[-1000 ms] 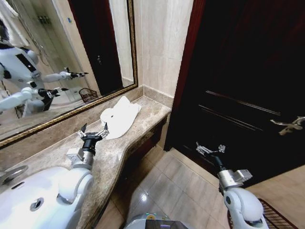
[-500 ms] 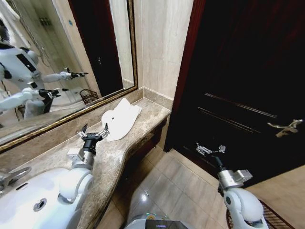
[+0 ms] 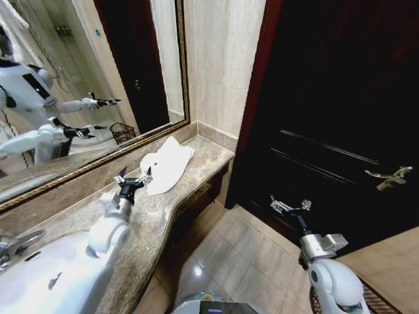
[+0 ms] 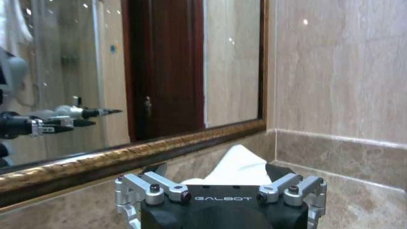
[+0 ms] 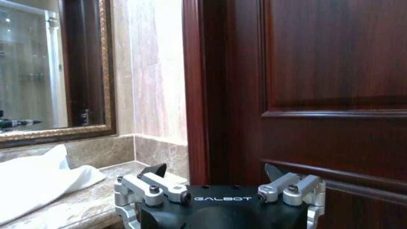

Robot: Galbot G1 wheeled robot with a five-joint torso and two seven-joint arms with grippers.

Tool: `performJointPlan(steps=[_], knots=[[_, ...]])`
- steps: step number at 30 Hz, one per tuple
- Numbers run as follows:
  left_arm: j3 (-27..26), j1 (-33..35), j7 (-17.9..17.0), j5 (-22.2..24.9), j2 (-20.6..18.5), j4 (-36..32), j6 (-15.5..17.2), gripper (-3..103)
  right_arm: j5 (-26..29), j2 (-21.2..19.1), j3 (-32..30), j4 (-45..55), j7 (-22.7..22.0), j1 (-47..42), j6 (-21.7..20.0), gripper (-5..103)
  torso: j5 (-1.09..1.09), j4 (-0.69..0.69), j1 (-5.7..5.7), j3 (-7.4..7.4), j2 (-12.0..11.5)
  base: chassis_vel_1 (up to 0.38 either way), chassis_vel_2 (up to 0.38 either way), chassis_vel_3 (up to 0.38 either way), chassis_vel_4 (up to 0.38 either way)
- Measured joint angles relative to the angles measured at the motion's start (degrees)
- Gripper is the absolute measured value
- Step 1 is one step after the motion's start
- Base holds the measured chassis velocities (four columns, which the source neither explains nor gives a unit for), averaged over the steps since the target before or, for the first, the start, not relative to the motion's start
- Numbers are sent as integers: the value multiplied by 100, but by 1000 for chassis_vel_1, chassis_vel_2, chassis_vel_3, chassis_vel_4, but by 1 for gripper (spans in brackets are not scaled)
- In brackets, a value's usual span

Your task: Discard the used towel into the hamper.

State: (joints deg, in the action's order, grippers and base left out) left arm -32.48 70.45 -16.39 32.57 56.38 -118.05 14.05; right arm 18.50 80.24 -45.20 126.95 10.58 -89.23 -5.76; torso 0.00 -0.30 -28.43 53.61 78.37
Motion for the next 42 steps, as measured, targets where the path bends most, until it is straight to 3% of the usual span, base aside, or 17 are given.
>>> performJointPlan(steps=[5, 10, 14, 19, 27, 34, 42], knots=[[645, -948, -222, 327, -250, 514, 246, 100, -20, -48, -11, -88, -46, 22, -31, 100, 0, -1, 6, -7, -14, 0, 0, 0, 0], [992, -1477, -309, 525, -296, 786, 430, 100, -45, -51, 6, -207, -51, 90, -32, 100, 1, -1, 10, -11, -21, 0, 0, 0, 0], [1460, -2193, -508, 905, -413, 1268, 775, 100, -59, -29, 69, -349, -48, 112, 1, 100, 1, 0, 15, -16, -28, 0, 0, 0, 0], [1805, -2701, -553, 955, -435, 1757, 808, 100, -107, 12, 99, -483, -29, 109, 127, 100, 1, 0, 16, -18, -34, 0, 0, 0, 0], [2386, -3345, -647, 1111, -56, 2482, 961, 100, -91, -48, 28, -519, -67, 108, 160, 100, 0, -1, 20, -22, -40, 0, 0, 0, 0], [2847, -3856, -887, 943, 347, 3053, 1114, 100, 13, -142, -49, -594, -123, 156, 185, 100, 2, 0, 22, -25, -45, 0, 0, 0, 0], [2961, -4169, -1272, 924, 600, 3490, 1309, 100, 20, -165, -57, -672, -130, 177, 227, 100, 1, -1, 23, -27, -49, 0, 0, 0, 0]])
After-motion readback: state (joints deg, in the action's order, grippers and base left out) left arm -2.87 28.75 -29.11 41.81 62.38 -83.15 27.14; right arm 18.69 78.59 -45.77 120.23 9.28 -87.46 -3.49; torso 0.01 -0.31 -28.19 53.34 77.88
